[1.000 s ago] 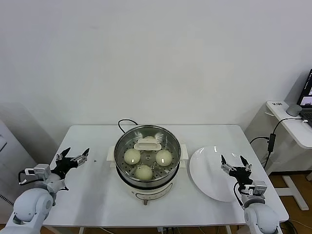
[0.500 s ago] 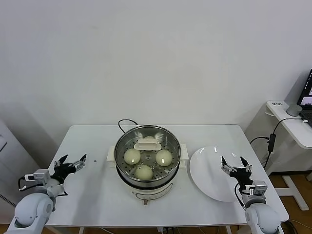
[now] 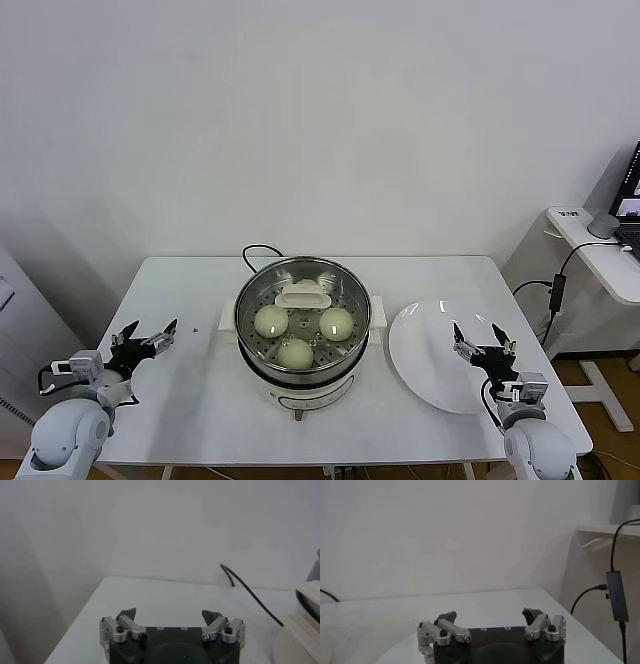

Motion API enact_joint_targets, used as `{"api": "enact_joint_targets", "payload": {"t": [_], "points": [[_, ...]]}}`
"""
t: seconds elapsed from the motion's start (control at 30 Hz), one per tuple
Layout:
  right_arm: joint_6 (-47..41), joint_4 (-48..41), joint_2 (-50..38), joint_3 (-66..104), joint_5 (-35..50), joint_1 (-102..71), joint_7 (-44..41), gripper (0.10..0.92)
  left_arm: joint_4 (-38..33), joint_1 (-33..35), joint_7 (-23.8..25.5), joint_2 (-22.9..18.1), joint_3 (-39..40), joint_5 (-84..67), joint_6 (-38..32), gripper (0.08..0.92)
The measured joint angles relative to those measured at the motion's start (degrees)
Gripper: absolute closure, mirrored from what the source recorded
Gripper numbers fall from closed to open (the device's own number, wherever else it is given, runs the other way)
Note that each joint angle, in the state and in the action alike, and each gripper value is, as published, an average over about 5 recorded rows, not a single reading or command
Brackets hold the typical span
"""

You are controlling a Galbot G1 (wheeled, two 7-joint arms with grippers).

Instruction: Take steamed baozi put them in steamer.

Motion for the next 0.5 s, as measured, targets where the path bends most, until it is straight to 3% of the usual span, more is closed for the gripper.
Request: {"api": "enact_joint_targets", "payload": {"t": [0.5], "points": [[-0.25,0.43,-0.09,0.29,-1.29,-0.53,-1.21,0.203,-0.74,0.74,0.03,-0.68,-0.62,1.43,-0.71,0.177]]}}
